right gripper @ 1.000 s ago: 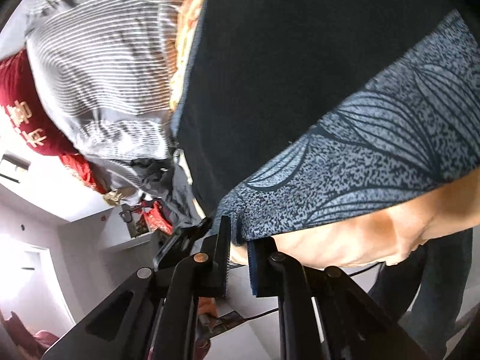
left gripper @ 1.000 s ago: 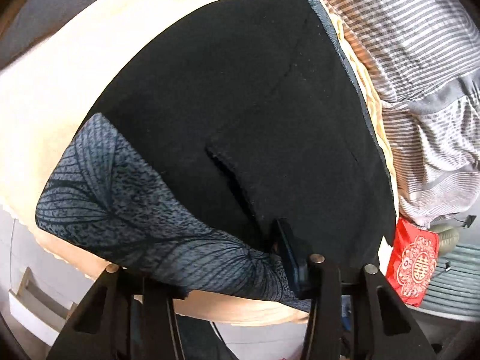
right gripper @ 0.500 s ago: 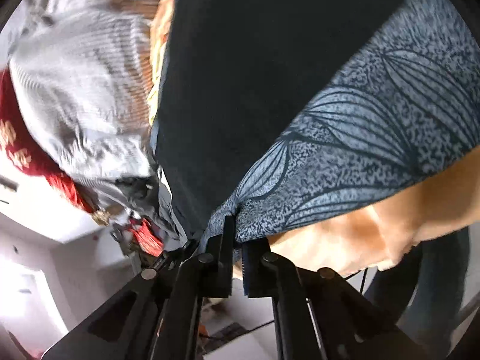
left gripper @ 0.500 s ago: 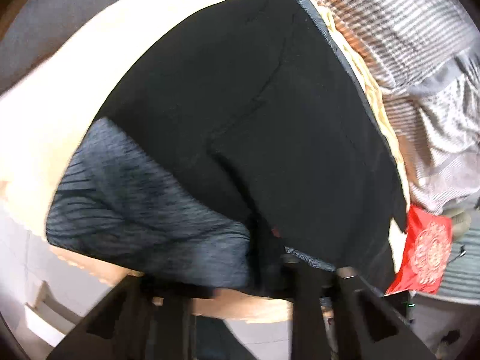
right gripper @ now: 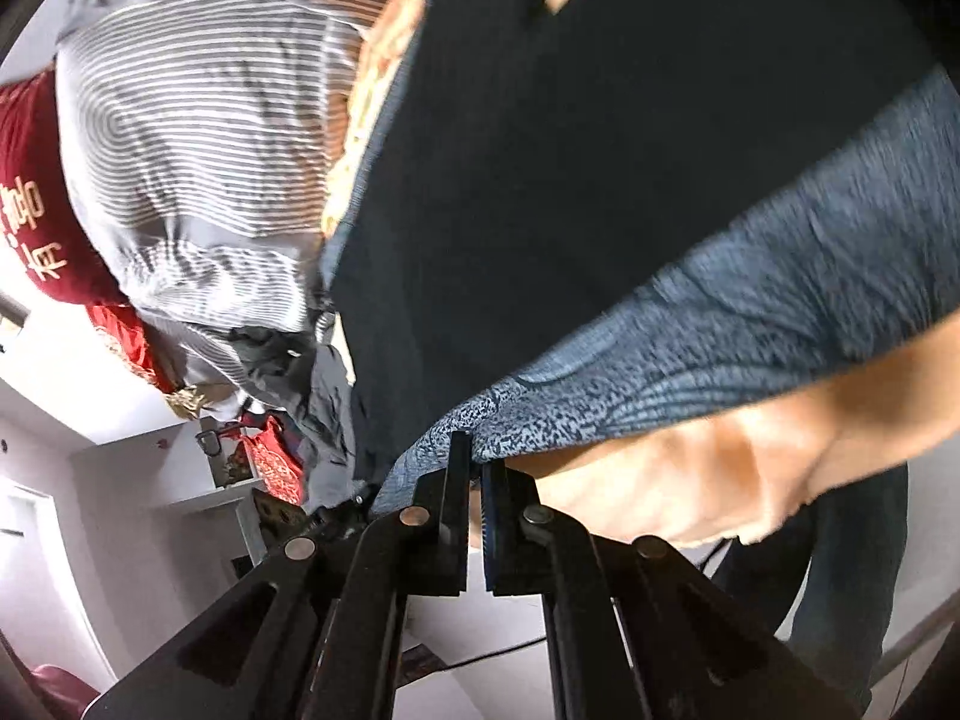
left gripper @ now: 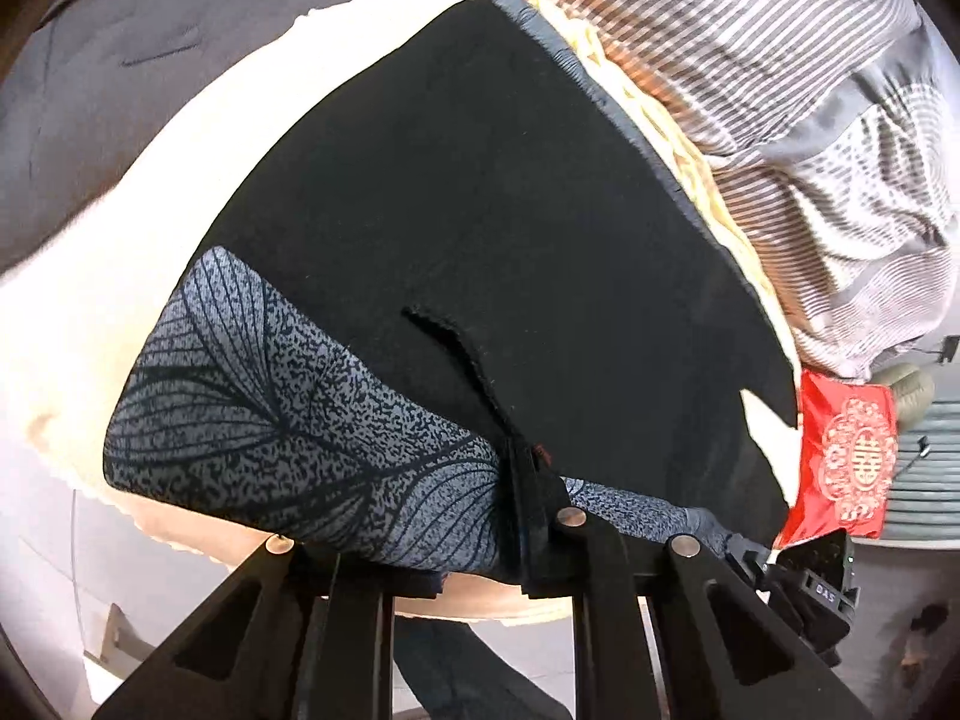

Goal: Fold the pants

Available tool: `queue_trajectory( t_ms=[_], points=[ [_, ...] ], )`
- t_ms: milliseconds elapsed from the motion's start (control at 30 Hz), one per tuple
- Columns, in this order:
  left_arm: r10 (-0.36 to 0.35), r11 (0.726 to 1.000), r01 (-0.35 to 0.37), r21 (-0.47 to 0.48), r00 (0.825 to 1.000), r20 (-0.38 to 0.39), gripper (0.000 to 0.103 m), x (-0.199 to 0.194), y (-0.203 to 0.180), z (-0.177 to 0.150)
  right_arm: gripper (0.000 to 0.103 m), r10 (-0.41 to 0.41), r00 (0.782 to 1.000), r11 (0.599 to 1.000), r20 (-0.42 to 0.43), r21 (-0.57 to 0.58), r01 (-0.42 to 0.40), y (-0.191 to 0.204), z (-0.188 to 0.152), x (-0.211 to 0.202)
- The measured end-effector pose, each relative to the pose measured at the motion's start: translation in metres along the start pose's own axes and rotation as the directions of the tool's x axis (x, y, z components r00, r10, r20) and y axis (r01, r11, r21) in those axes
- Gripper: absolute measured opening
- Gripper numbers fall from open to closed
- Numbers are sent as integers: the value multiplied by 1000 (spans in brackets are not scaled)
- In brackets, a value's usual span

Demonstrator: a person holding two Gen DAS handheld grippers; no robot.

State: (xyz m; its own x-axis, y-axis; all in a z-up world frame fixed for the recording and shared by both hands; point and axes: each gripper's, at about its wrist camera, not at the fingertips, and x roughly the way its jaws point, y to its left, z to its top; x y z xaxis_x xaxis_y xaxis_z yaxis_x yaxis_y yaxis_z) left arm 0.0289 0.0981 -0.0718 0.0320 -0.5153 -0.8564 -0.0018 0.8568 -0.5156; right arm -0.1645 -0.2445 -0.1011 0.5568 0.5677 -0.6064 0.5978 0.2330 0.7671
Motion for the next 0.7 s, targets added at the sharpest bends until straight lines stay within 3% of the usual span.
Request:
queue_trajectory(
  t_ms=[167,333,533,700],
  points=[
    [-13,998,13,58,1000,11,17,-25,-20,14,4,13,1000,999,16,-45,-12,32,12,-10],
    [-26,996,24,88,999,28,17,-39,-50,48,4,21,1000,995,-5,-94,-22,60,41,-13],
    [-17,993,5,121,995,101,17,-29,-89,105,4,-6,998,979,-57,-204,-6,109,116,4],
    [52,992,-66,103,989,135,17,12,-107,168,3,-75,992,958,-105,-283,42,143,198,39]
  ],
)
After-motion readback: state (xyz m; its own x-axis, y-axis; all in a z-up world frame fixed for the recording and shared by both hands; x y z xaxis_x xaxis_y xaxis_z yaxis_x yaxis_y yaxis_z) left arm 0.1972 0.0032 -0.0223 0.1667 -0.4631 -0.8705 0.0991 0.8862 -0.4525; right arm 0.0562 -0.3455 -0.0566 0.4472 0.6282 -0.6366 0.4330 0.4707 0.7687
